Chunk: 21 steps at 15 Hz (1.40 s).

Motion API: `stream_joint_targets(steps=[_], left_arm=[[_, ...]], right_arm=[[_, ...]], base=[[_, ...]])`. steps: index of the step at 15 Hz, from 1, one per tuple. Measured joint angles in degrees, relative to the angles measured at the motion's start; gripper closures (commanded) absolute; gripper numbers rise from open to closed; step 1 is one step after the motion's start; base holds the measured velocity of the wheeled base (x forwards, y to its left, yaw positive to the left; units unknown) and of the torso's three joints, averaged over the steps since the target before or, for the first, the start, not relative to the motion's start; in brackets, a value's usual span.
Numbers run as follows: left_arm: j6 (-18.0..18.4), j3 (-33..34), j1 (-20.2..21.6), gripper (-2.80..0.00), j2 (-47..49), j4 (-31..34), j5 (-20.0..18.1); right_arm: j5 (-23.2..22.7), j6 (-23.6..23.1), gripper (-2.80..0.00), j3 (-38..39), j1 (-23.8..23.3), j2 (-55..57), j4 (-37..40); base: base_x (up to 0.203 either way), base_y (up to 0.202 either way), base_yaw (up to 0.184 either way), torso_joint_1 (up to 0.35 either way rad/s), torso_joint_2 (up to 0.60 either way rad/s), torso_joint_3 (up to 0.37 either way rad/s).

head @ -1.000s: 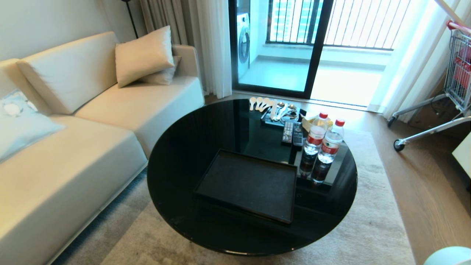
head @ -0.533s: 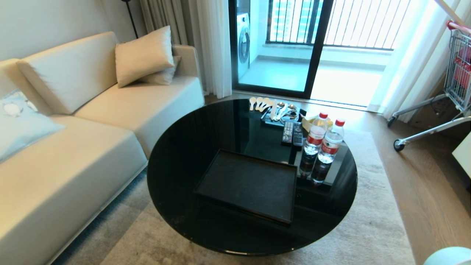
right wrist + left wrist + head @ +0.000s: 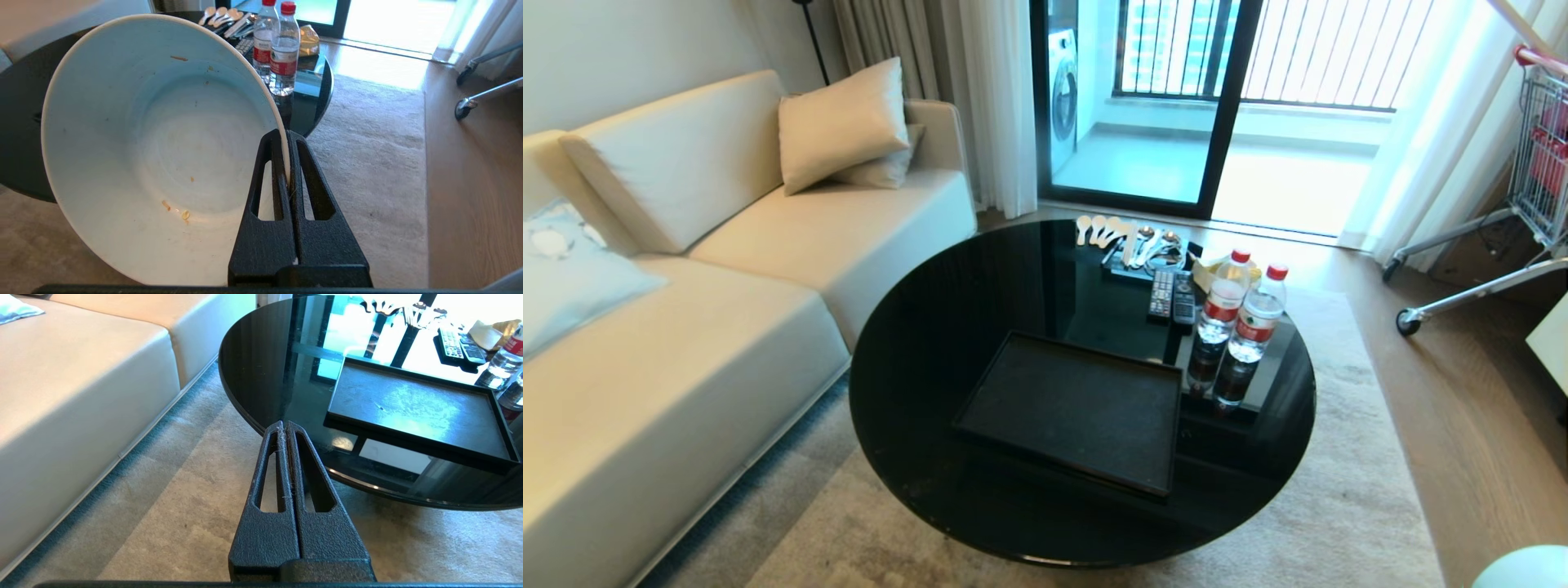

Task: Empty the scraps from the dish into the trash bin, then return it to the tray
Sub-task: Put the bowl back to the table

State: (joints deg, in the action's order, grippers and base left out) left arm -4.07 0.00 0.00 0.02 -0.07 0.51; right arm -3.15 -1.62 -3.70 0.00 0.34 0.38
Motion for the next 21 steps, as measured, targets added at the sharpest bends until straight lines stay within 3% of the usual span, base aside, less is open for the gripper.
stream_joint_targets(steps=[4,7,12,16,18,21], left_arm=[[0.0,0.0,0.0,0.00,0.0,0.0,0.0],[0.0,0.0,0.0,0.00,0.0,0.0,0.0],[0.0,0.0,0.0,0.00,0.0,0.0,0.0],[0.0,0.0,0.0,0.00,0.0,0.0,0.0],[0.0,0.0,0.0,0.00,0.0,0.0,0.0],[0.0,0.0,0.0,0.00,0.0,0.0,0.0]], right_arm=[[-2.8,-0.1,0.00,-7.4,0.0,6.2,3.0],[-5.0,-2.4,0.00,-13.3,0.0,16.8,2.8],[-6.3,-11.2,0.00,-22.3,0.1,41.2,-3.6],[-6.3,-14.1,0.00,-35.1,2.7,60.8,-8.1],[-4.9,-14.4,0.00,-42.4,5.2,70.0,-8.4],[1.2,-12.7,0.00,-50.5,10.8,82.7,-9.0]], base=[[0.000,0.000,0.000,0.000,0.00,0.000],[0.000,0.000,0.000,0.000,0.00,0.000],[0.000,0.000,0.000,0.000,0.00,0.000],[0.000,0.000,0.000,0.000,0.00,0.000],[0.000,0.000,0.000,0.000,0.00,0.000],[0.000,0.000,0.000,0.000,0.00,0.000]])
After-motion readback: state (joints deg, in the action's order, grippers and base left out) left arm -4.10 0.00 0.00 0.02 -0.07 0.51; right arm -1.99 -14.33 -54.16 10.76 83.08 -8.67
